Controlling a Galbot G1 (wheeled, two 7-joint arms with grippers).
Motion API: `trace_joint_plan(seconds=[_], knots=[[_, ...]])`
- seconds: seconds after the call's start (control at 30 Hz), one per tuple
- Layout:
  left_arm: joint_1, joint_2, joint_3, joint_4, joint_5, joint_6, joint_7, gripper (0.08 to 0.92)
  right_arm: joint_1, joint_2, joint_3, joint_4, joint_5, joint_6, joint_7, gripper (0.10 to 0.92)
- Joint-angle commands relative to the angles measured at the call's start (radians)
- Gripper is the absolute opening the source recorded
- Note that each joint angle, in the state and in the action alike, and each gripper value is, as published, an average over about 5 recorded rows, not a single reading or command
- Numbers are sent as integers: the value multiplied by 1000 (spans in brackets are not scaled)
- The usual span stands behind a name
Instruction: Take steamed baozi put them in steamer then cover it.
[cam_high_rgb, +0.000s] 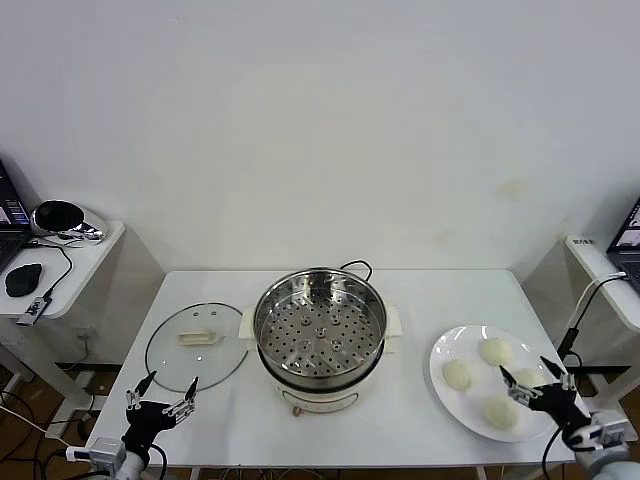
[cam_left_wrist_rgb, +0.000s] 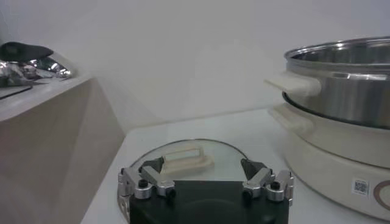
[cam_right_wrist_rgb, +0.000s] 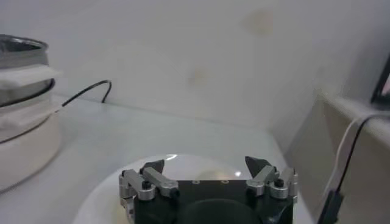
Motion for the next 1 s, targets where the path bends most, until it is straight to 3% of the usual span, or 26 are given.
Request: trace_joint_plan(seconds=[0.03,0.33,0.57,1.0], knots=[[0,0,0,-1,1,0,0,823,64,-88,42,13,-112,-58,-68,823],[25,-28,-15,-28,6,-5,-2,823,359,-365,-53,-134,-493,-21,-630,823],[35,-30,-25,-43,8,-6,-3,823,598,-481,-289,-246,-639,15,-902,823],[39,-39,-35,-49,14,-6,0,823,1002,-430,-802,-415,-706,19,-1009,823]])
